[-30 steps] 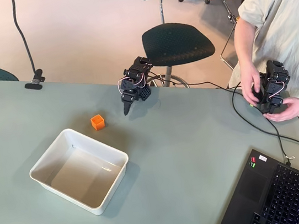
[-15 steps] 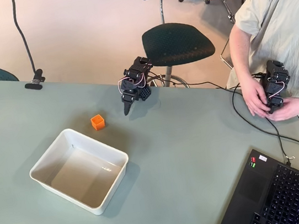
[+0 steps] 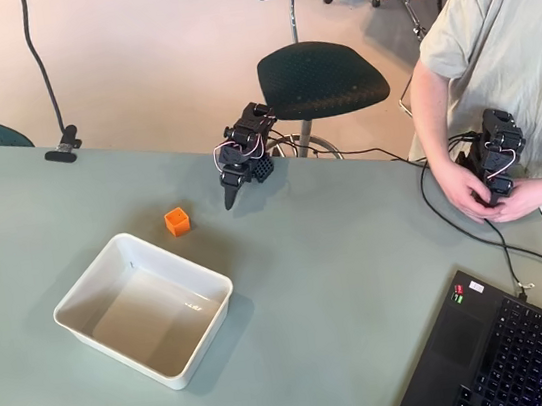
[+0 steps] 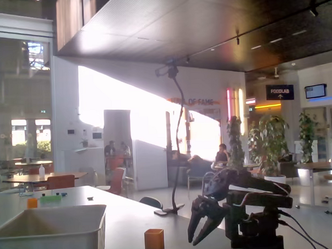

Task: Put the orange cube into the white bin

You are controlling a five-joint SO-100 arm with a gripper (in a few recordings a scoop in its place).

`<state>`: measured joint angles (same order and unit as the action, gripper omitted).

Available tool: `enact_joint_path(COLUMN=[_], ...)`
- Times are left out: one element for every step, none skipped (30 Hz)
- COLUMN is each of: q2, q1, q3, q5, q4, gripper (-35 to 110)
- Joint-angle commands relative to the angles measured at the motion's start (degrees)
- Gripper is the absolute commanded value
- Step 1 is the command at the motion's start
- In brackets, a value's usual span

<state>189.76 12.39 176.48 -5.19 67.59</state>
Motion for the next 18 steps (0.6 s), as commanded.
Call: enact_joint_path(q2=[0.2, 0.2, 0.2, 0.2, 0.2, 0.2, 0.2, 0.2, 0.1, -0.3, -0.7, -0.9, -1.3, -2.5, -4.2, -6.8, -10.1, -13.8], q1=[-0.1, 0.0, 0.2, 0.2, 0.3, 0.3, 0.3, 0.3, 0.4, 0.4, 0.5, 1.1, 2.1, 3.4, 5.0, 6.3, 7.6, 8.6], q3=[-0.7, -0.9, -1.7, -3.0, -4.7, -6.7, -9.0, -11.3, -13.6, -15.8, -18.1, -20.3, -22.1, -23.9, -25.7, -27.3, -29.2, -31.2], q5=[-0.1, 0.3, 0.4, 0.1, 0.0, 0.0, 0.4, 0.4, 0.4, -0.1, -0.4, -0.4, -0.4, -0.4, -0.4, -0.4, -0.5, -0.5], q4=[-0.6, -0.7, -0.7, -0.7, -0.7, -0.7, -0.8, -1.3, -2.4, -3.9, -5.4, -6.9, -8.0, -8.6, -9.1, -8.9, -8.3, -8.1], gripper=[4, 4, 4, 4, 4, 4, 4, 4, 4, 4, 4, 4, 4, 4, 4, 4, 4, 4])
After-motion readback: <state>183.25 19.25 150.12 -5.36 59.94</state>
